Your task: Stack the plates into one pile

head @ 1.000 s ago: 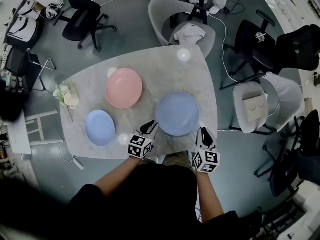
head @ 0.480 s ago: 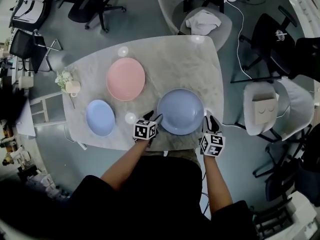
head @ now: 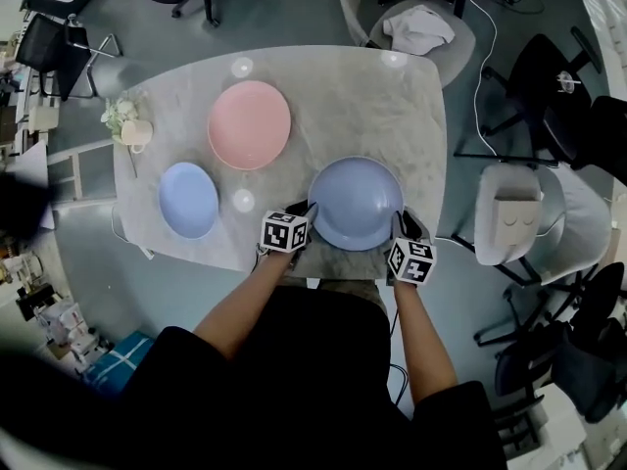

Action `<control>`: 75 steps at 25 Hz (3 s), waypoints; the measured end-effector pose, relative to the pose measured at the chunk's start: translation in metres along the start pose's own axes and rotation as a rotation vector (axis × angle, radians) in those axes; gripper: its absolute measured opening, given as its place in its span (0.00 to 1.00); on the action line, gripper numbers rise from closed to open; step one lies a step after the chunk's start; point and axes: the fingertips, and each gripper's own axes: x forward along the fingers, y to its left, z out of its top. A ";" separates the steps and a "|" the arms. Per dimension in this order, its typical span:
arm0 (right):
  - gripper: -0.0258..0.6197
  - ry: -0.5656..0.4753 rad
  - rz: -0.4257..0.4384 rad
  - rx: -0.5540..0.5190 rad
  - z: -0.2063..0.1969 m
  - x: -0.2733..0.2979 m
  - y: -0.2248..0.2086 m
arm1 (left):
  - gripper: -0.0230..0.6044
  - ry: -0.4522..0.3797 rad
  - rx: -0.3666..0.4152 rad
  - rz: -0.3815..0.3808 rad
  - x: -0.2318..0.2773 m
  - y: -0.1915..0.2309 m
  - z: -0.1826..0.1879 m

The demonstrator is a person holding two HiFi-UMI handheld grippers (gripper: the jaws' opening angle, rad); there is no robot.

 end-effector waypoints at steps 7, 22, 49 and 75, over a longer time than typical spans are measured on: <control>0.09 0.013 0.002 -0.020 -0.001 -0.007 0.006 | 0.14 0.011 -0.049 -0.027 -0.008 0.004 0.003; 0.08 -0.078 -0.056 -0.019 0.000 -0.037 0.110 | 0.12 -0.145 -0.115 -0.092 -0.121 0.053 0.009; 0.07 -0.177 -0.132 0.074 0.040 0.012 0.303 | 0.11 -0.295 -0.183 -0.146 -0.234 0.224 0.047; 0.07 -0.034 0.025 -0.041 0.061 0.091 0.356 | 0.11 -0.251 -0.354 0.016 -0.224 0.303 0.027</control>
